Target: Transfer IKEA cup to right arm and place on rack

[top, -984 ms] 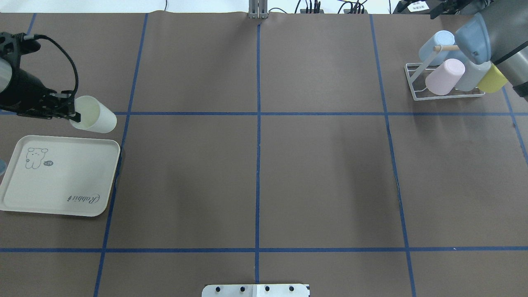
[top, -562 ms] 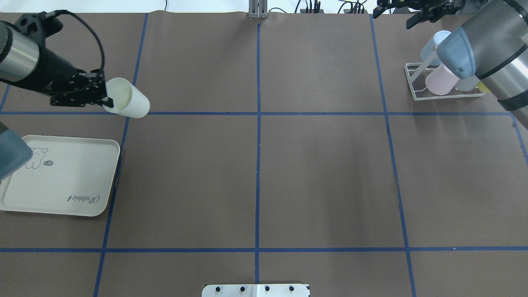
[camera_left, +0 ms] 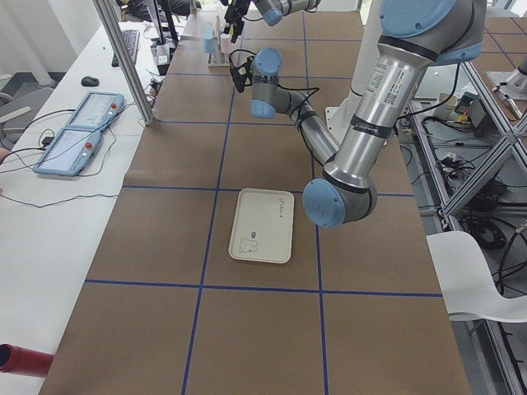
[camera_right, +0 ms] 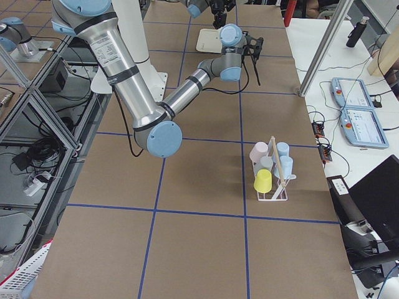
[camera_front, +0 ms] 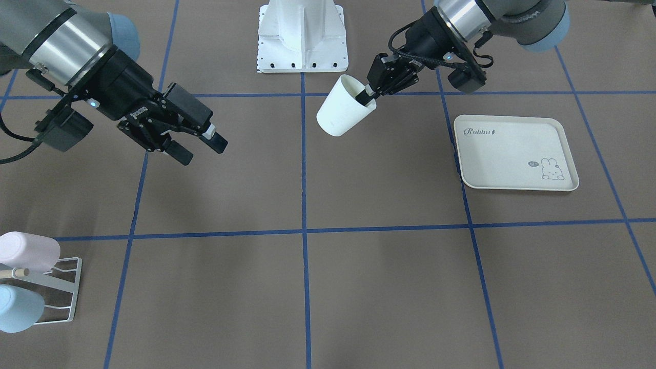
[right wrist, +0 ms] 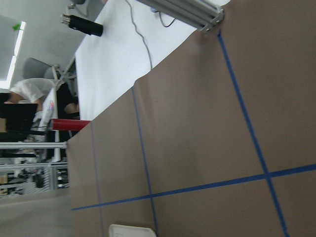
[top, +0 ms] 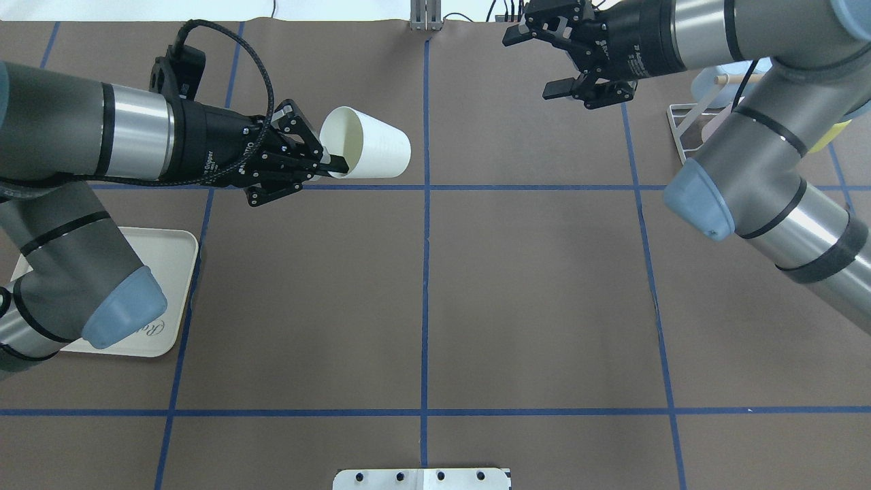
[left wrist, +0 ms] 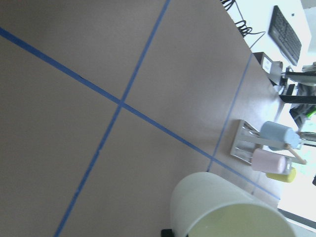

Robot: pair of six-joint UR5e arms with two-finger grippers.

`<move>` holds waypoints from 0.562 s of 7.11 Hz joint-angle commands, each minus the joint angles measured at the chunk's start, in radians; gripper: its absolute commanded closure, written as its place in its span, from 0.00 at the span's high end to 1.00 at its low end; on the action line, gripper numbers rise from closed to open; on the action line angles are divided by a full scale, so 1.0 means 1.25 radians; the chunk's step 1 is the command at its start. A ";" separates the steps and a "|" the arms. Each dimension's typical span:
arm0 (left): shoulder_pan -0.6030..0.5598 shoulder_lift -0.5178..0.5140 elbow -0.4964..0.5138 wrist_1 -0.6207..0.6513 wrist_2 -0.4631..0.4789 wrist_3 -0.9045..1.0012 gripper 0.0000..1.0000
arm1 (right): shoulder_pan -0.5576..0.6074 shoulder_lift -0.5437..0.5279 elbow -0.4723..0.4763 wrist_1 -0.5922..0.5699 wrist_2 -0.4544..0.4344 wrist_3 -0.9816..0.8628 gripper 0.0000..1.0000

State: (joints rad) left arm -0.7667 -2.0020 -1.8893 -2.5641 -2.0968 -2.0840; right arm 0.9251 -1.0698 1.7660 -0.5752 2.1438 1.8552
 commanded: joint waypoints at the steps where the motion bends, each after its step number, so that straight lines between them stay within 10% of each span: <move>1: 0.002 0.006 0.085 -0.323 0.044 -0.176 0.00 | -0.044 -0.042 -0.005 0.313 -0.079 0.195 0.98; 4: 0.005 0.004 0.143 -0.611 0.094 -0.467 0.00 | -0.140 -0.030 -0.003 0.517 -0.127 0.224 0.97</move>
State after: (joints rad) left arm -0.7616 -1.9959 -1.7207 -3.2208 -1.9933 -2.5330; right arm 0.7999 -1.1144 1.7604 -0.0199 2.0064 2.1263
